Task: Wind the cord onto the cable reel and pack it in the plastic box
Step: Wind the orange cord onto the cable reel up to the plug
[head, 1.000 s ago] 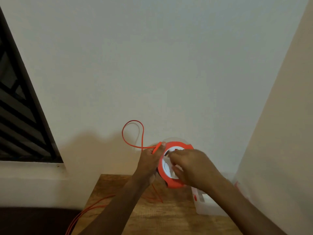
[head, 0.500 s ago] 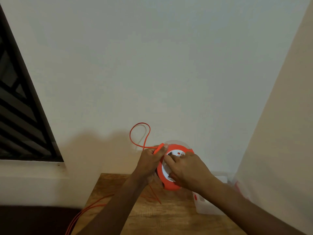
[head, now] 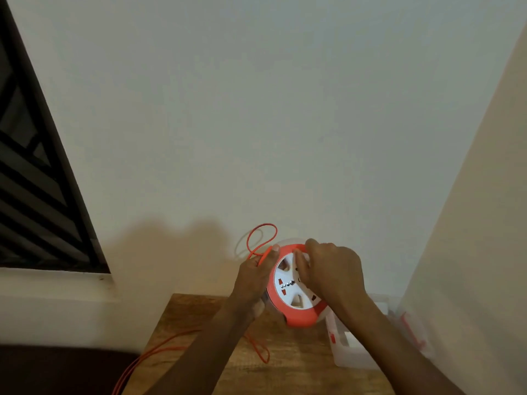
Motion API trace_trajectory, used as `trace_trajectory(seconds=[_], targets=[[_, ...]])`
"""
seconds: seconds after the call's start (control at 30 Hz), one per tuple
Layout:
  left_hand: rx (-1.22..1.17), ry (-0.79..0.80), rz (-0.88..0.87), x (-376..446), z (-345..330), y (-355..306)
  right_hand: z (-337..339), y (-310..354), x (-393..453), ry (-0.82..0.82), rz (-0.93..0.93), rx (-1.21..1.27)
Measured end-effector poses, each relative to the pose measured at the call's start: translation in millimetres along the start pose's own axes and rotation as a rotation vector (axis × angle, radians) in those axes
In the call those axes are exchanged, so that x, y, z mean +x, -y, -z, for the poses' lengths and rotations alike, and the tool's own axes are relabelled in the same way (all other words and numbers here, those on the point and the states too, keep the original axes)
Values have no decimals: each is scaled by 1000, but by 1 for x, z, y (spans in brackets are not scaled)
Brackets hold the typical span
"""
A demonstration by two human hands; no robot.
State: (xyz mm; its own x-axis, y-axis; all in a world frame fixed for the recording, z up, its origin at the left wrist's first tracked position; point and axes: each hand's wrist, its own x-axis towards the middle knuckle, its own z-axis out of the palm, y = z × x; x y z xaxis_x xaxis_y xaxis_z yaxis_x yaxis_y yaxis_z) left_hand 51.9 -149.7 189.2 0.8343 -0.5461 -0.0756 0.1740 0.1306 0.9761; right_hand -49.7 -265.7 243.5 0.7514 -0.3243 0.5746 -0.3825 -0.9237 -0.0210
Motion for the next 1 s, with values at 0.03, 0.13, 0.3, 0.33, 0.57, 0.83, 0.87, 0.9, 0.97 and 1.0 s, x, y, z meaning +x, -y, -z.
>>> trace_trajectory(seconds=[0.03,0.13,0.3,0.33,0.57,0.83,0.87,0.9,0.97,1.0], targets=[[29,9,-6,0,1,1,7,0,4,-50,45,-18],[101,49,-33,-2,2,5,26,5,23,-112,228,67],[181,97,-54,-7,-5,5,23,20,64,582,279,215],[176,116,-56,-8,-5,6,21,21,70,676,264,156],[135,178,-17,-15,9,8,32,33,113,589,215,546],[157,370,58,-34,8,21,3,12,159,507,-640,1219],[151,395,67,-34,8,20,-7,9,151,586,-553,961],[139,412,71,-34,10,20,-16,7,142,621,-470,678],[110,408,83,-33,13,21,-28,5,130,594,-295,364],[102,396,84,-32,14,22,-28,8,126,587,-234,358]])
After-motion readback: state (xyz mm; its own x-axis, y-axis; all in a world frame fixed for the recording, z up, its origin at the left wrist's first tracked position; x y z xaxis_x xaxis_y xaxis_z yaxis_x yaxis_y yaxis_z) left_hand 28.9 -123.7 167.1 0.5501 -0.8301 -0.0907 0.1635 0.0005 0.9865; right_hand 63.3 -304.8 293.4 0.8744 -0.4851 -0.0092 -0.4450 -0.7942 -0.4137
